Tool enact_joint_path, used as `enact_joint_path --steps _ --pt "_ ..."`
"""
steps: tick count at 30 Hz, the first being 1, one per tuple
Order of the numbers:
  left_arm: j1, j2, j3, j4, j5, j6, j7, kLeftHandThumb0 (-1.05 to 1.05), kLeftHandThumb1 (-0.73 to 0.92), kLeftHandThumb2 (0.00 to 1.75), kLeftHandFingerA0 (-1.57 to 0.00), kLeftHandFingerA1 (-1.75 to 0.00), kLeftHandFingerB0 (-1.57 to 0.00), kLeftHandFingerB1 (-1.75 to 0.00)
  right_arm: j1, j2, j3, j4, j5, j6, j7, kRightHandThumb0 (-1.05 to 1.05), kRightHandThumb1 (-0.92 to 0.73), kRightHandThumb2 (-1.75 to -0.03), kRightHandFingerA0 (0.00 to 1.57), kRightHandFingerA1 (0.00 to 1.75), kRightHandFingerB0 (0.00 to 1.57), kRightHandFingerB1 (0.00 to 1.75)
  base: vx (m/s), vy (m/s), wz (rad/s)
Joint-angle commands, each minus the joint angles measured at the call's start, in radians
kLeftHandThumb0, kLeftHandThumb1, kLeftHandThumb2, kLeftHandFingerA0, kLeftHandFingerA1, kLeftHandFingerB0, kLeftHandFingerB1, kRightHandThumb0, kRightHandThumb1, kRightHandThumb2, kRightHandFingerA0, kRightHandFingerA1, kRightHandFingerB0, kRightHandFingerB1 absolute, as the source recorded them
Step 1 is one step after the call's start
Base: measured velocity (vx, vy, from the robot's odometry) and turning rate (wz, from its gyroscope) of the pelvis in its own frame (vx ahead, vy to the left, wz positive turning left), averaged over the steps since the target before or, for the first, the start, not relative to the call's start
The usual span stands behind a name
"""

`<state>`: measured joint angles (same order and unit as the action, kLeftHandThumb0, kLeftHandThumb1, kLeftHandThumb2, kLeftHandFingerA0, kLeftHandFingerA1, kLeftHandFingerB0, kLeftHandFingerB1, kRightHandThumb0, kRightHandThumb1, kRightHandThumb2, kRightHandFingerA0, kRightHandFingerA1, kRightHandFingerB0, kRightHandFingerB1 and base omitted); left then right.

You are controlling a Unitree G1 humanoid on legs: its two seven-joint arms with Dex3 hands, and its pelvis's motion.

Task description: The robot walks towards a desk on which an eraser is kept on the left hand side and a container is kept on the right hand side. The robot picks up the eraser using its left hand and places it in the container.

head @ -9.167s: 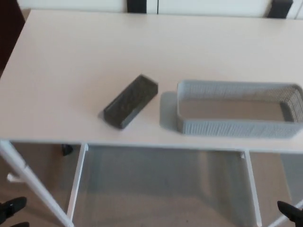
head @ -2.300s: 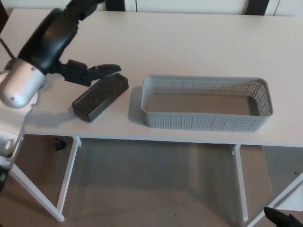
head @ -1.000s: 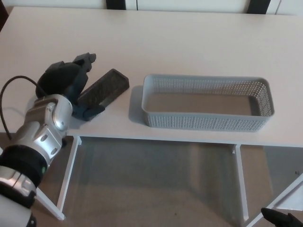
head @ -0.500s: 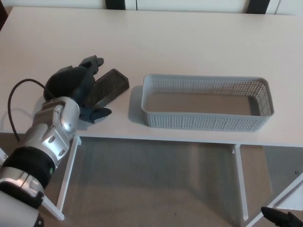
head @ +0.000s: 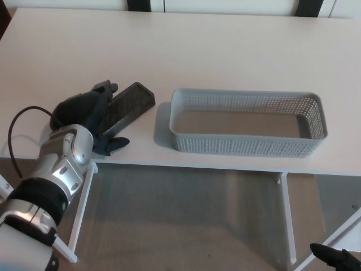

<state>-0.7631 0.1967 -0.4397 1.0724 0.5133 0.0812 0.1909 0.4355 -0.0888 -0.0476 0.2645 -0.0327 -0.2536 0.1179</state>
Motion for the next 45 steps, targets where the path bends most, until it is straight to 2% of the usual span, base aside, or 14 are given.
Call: enact_joint_path --steps 1,4,5,9,10,12,13,20,21,22,27,28,30,45 --pt "-0.011 0.001 -0.012 0.052 0.021 0.012 -0.030 -0.62 0.46 0.72 -0.26 -0.43 -0.09 -0.33 -0.002 -0.021 0.000 -0.006 -0.003 0.004 0.002 -0.34 -0.71 -0.61 0.44 0.53 0.33 0.46 0.00 0.000 0.00" --pt "-0.012 0.005 -0.014 0.063 0.015 -0.016 -0.059 -0.46 0.62 0.61 -0.43 -0.39 -0.17 -0.28 -0.001 -0.021 0.000 -0.009 0.000 0.009 0.004 -0.35 -0.72 -0.61 0.44 0.53 0.34 0.46 0.00 0.000 0.00" --pt "-0.006 0.009 0.001 0.059 -0.006 -0.052 -0.071 -0.29 0.69 0.61 -0.74 -0.98 -0.26 -0.30 -0.003 -0.019 -0.001 -0.011 0.003 0.011 0.002 -0.34 -0.72 -0.61 0.44 0.53 0.35 0.46 0.00 0.000 0.00" --pt "-0.034 -0.002 0.016 0.079 -0.021 -0.048 -0.155 -0.12 0.75 0.62 -0.96 -0.70 -0.57 -0.40 -0.006 -0.023 -0.001 -0.029 -0.003 0.028 -0.002 -0.34 -0.72 -0.61 0.44 0.53 0.35 0.47 0.00 0.000 0.00" --pt "-0.044 0.000 0.008 0.084 -0.014 -0.046 -0.171 -0.12 0.71 0.61 -0.93 -0.98 -0.80 -0.51 -0.011 -0.023 -0.001 -0.029 -0.002 0.030 -0.001 -0.35 -0.72 -0.62 0.45 0.54 0.36 0.47 0.00 0.000 0.00" --pt "-0.064 0.001 -0.025 0.091 0.017 -0.045 -0.196 -0.10 0.74 0.57 -0.69 -1.69 -0.53 -1.46 -0.029 -0.025 -0.007 -0.014 0.005 0.023 0.002 -0.35 -0.71 -0.61 0.45 0.57 0.36 0.49 0.00 0.000 0.00" --pt "-0.061 0.007 -0.035 0.082 0.023 -0.057 -0.198 -0.13 0.75 0.55 -0.63 -1.75 -0.50 -1.55 -0.032 -0.028 -0.007 -0.007 0.001 0.016 0.001 -0.36 -0.71 -0.61 0.47 0.58 0.37 0.50 0.00 0.000 0.00" --pt "-0.057 0.016 -0.047 0.075 0.013 -0.055 -0.214 -0.21 0.81 0.57 -0.65 -1.68 -0.46 -1.38 -0.037 -0.024 -0.015 0.007 0.022 0.009 0.018 -0.37 -0.71 -0.61 0.49 0.62 0.39 0.52 0.00 0.000 0.00" --pt "-0.051 0.016 -0.046 0.072 0.012 -0.055 -0.205 -0.25 0.82 0.59 -0.62 -1.68 -0.47 -1.41 -0.036 -0.027 -0.013 0.007 0.013 0.008 0.015 -0.42 -0.55 -0.88 0.47 0.67 0.36 0.59 0.00 0.000 0.00" --pt "-0.049 0.016 -0.044 0.071 0.010 -0.055 -0.202 -0.27 0.81 0.61 -0.62 -1.66 -0.48 -1.33 -0.035 -0.028 -0.013 0.007 0.012 0.008 0.016 -0.38 -0.72 -0.60 0.50 0.61 0.40 0.51 0.00 0.000 0.00" --pt "-0.029 0.014 0.008 0.062 -0.030 -0.079 -0.173 -0.18 0.82 0.54 -0.60 -1.67 -0.48 -1.37 -0.037 -0.035 -0.009 0.018 0.002 -0.006 0.012 -0.39 -0.72 -0.60 0.51 0.60 0.41 0.51 0.00 0.000 0.00" --pt "-0.026 0.010 0.048 0.057 -0.066 -0.080 -0.163 -0.16 0.83 0.64 -0.61 -1.53 -0.60 -1.04 -0.037 -0.035 -0.008 0.017 0.003 -0.005 0.012 -0.39 -0.72 -0.60 0.50 0.60 0.41 0.52 0.00 0.000 0.00" --pt "-0.025 -0.007 0.136 0.051 -0.127 -0.071 -0.145 -0.13 0.83 0.65 -0.63 -1.52 -0.62 -1.02 -0.038 -0.038 -0.009 0.024 0.005 -0.010 0.014 -0.38 -0.72 -0.60 0.50 0.60 0.42 0.52 0.00 0.000 0.00" --pt "-0.019 -0.028 0.376 -0.074 -0.223 -0.073 -0.107 -0.11 0.80 0.70 -0.76 -1.54 -0.61 -1.20 -0.028 -0.038 -0.004 0.008 0.007 0.017 0.015 -0.38 -0.74 -0.60 0.49 0.58 0.43 0.52 0.00 0.000 0.00"
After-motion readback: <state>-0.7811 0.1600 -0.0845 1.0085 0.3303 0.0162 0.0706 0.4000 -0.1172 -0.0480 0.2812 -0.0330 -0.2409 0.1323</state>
